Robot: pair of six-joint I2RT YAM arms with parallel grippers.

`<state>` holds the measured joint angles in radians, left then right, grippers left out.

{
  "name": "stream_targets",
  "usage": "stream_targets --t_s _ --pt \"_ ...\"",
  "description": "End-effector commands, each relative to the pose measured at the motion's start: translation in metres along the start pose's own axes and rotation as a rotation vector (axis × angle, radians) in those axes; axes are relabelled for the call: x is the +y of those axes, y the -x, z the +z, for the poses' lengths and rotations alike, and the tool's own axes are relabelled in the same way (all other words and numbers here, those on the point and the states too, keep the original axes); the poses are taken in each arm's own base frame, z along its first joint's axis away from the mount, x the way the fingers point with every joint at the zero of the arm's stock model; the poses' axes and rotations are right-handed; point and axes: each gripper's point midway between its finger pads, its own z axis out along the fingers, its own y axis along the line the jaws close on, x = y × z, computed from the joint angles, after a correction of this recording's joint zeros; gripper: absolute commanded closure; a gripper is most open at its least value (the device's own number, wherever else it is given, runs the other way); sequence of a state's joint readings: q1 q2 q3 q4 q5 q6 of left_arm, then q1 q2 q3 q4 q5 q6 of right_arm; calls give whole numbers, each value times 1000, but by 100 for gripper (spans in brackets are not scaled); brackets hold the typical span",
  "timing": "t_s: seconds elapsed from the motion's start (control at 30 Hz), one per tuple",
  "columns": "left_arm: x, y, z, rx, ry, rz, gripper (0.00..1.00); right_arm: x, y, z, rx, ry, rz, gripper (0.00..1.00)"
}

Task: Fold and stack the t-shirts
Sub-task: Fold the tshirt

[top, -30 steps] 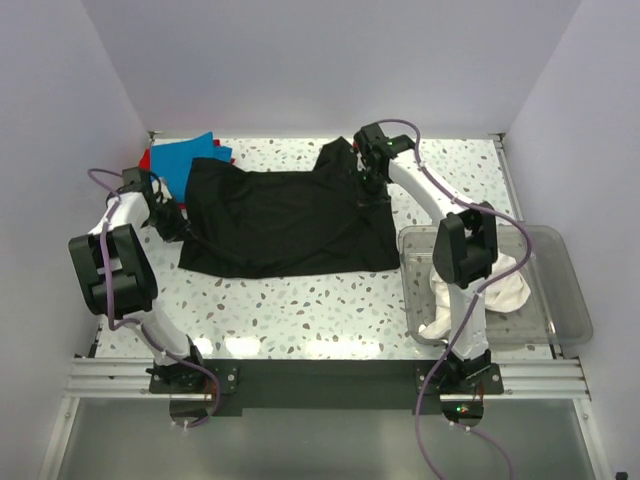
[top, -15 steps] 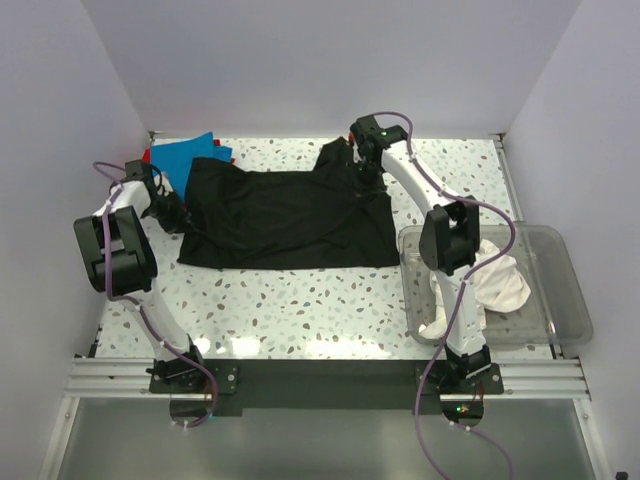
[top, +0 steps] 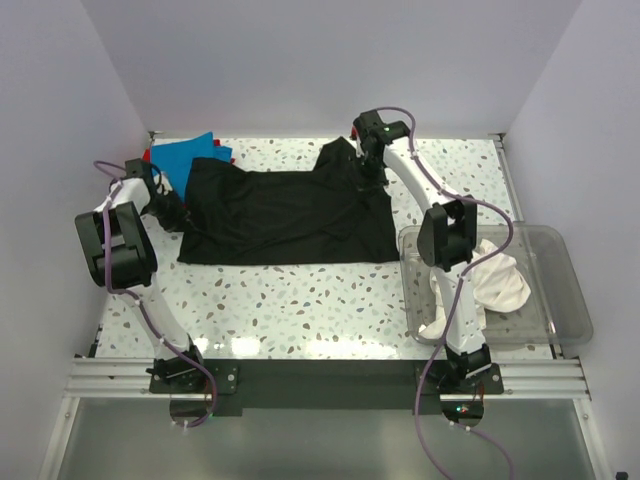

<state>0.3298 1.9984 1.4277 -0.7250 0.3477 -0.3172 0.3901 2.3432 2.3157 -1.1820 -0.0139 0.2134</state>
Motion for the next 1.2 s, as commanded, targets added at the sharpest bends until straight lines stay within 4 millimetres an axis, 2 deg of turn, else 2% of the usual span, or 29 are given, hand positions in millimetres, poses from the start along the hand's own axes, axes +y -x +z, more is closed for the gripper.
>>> stream_targets --t_s 0.0,0.23,0.37,0.43,0.47,0.57,0.7,0.9,1.17 --pt "1 12 -7 -21 -8 14 100 -14 1 5 15 -39 -16 100" --pt "1 18 -14 -44 -15 7 100 -19 4 15 21 -41 0 100" --pt "-6 24 -18 -67 -45 13 98 -18 7 18 15 -32 8 100" --pt "-13 23 -23 -78 -79 27 76 -18 5 21 21 -30 13 100" --pt "-15 25 -25 -92 -85 36 55 -18 6 22 20 -30 16 100" --pt "-12 15 -32 -108 -72 53 35 -18 5 24 19 -30 22 100" --pt "-8 3 -39 -134 -57 66 34 -18 4 23 16 -29 25 100" --pt "0 -13 -33 -109 -45 55 44 -17 5 24 15 -29 28 100" --pt "10 -11 -24 -103 -2 49 54 -14 3 24 22 -10 30 100"
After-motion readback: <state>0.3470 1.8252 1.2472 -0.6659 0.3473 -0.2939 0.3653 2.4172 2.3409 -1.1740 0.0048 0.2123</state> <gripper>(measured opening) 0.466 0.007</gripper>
